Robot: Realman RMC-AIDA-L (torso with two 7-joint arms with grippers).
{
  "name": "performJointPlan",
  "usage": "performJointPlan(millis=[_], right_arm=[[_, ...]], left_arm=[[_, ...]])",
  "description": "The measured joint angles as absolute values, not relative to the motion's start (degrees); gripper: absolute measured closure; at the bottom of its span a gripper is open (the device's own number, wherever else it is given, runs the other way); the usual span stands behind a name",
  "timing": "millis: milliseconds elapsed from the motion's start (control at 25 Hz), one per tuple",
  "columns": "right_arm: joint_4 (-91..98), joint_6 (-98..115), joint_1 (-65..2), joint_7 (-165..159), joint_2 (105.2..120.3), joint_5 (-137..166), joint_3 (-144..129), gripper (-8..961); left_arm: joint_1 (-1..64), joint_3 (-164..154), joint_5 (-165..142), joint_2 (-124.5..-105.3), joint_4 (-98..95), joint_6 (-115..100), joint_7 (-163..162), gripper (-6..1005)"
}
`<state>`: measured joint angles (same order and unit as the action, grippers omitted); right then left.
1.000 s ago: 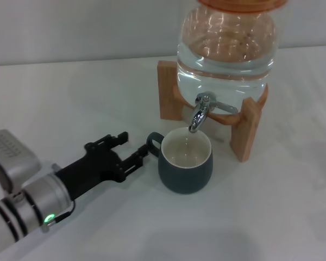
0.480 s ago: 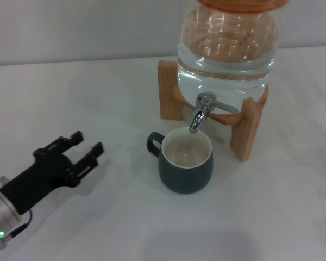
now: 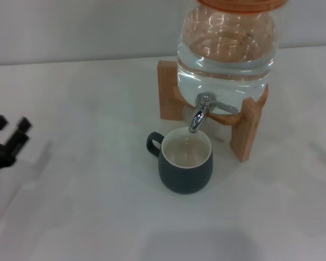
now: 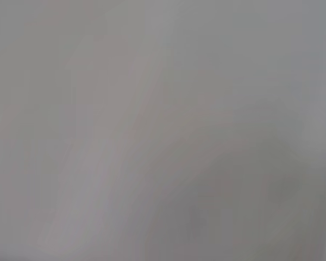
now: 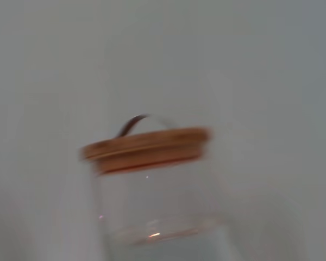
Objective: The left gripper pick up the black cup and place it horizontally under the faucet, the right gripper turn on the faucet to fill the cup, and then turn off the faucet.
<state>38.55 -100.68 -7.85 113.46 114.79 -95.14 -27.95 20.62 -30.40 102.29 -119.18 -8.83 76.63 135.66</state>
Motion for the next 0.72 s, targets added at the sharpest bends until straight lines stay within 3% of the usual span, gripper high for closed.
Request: performJointPlan(millis=[720], right_arm=[[46.51,-100.31,-11.73,104.02,114.96,-95.45,-48.76,128]], left_arm=[[18.65,-30.41,113.87,-118.95,-10.85,74.35,131.13,387]])
